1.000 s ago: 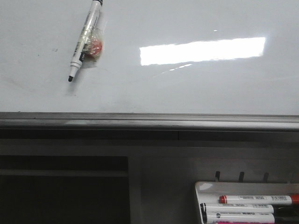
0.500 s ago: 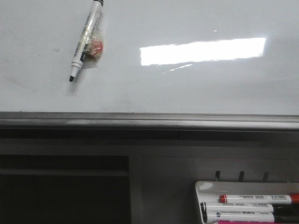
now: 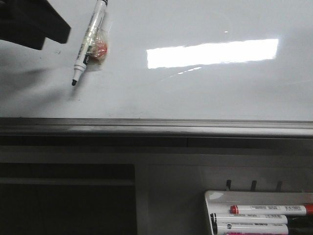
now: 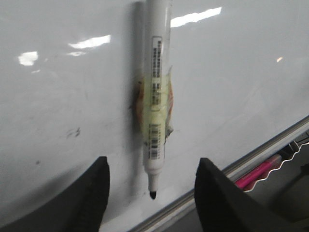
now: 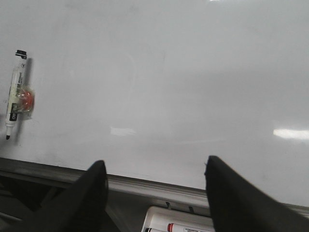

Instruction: Write number 2 on whiteboard

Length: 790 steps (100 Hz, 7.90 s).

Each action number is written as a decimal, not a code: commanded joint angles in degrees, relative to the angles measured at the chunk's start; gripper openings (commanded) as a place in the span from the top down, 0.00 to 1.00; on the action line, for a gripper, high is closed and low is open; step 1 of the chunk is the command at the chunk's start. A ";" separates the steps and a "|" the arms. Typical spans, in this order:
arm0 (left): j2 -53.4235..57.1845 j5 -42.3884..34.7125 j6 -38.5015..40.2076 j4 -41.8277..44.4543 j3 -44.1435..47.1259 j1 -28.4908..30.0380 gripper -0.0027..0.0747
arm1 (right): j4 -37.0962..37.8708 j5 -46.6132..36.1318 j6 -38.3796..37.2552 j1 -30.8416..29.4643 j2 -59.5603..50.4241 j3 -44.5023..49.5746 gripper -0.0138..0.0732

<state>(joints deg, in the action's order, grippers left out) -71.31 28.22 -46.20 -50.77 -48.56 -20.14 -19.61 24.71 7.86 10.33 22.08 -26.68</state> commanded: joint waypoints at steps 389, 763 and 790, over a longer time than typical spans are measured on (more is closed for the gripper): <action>57.50 5.70 18.36 32.43 9.02 -11.30 0.99 | -11.88 -11.05 51.68 10.02 48.99 -31.26 0.91; 4.83 22.11 -13.44 -4.86 -15.40 -21.65 0.96 | -46.18 26.52 68.61 17.58 27.54 -29.11 0.91; 4.94 22.57 -13.56 -5.75 -15.40 -21.65 0.99 | -46.18 26.52 68.61 17.58 27.54 -29.11 0.83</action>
<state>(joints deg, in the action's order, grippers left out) -67.04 55.75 -62.02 -52.14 -62.09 -41.78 -61.71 51.49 75.92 27.74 50.01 -53.85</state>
